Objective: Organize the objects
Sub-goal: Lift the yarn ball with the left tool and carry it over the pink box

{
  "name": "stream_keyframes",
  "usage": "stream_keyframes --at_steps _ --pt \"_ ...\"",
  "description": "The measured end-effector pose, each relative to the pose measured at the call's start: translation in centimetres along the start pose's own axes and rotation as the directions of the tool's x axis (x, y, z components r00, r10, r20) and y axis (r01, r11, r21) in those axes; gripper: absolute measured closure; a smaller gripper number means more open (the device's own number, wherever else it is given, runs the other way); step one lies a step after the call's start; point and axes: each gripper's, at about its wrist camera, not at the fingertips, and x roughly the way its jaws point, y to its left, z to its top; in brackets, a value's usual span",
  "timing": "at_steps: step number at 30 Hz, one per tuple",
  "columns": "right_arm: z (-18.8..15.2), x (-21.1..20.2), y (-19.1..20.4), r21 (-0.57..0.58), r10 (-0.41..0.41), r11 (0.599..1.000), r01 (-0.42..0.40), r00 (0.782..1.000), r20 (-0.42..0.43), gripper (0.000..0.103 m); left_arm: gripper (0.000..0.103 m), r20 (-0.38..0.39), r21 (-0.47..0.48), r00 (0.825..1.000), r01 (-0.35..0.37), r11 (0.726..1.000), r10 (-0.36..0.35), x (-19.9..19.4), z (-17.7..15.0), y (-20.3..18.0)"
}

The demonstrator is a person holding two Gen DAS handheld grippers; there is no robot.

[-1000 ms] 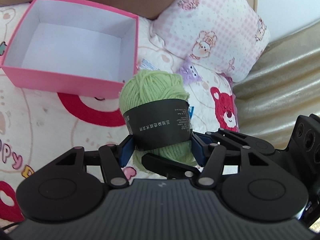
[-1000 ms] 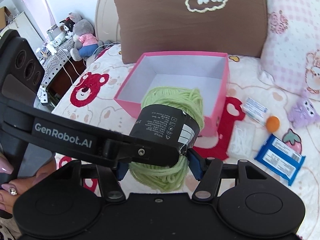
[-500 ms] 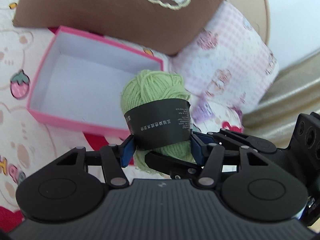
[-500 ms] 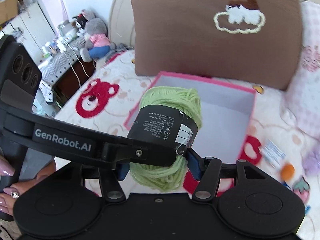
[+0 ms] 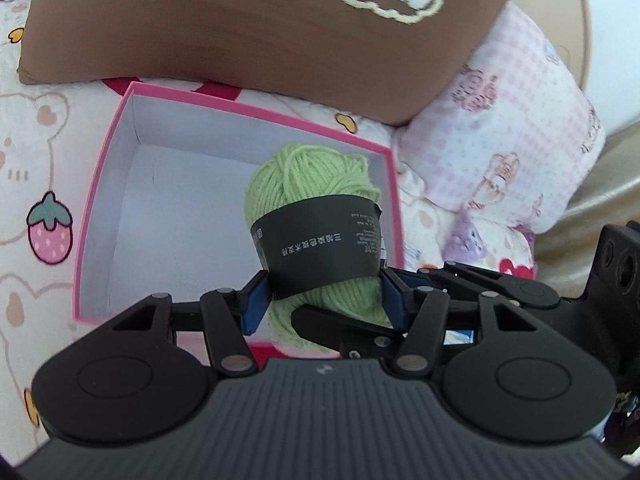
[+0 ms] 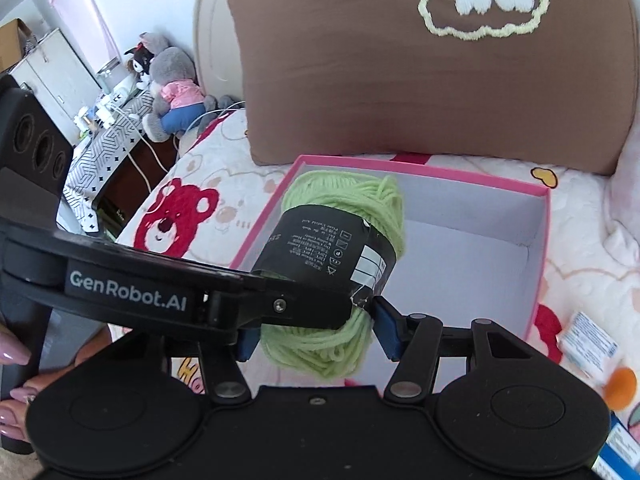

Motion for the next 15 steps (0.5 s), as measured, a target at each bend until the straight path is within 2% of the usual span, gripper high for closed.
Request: stream_keyframes --at_steps 5,11,15 --pt "1.6 3.8 -0.8 0.016 0.001 1.000 -0.001 1.000 -0.017 0.041 0.046 -0.005 -0.036 1.000 -0.009 0.999 0.009 2.2 2.0 3.0" --pt "2.8 7.7 -1.2 0.001 0.017 1.000 -0.017 0.997 -0.069 0.042 0.046 -0.012 -0.018 0.995 -0.095 0.995 0.095 4.2 2.9 4.7" --pt "3.0 9.8 -1.7 0.008 0.021 1.000 -0.021 0.996 -0.087 0.042 0.046 -0.017 -0.045 0.995 -0.101 0.994 0.100 5.3 3.4 6.5"
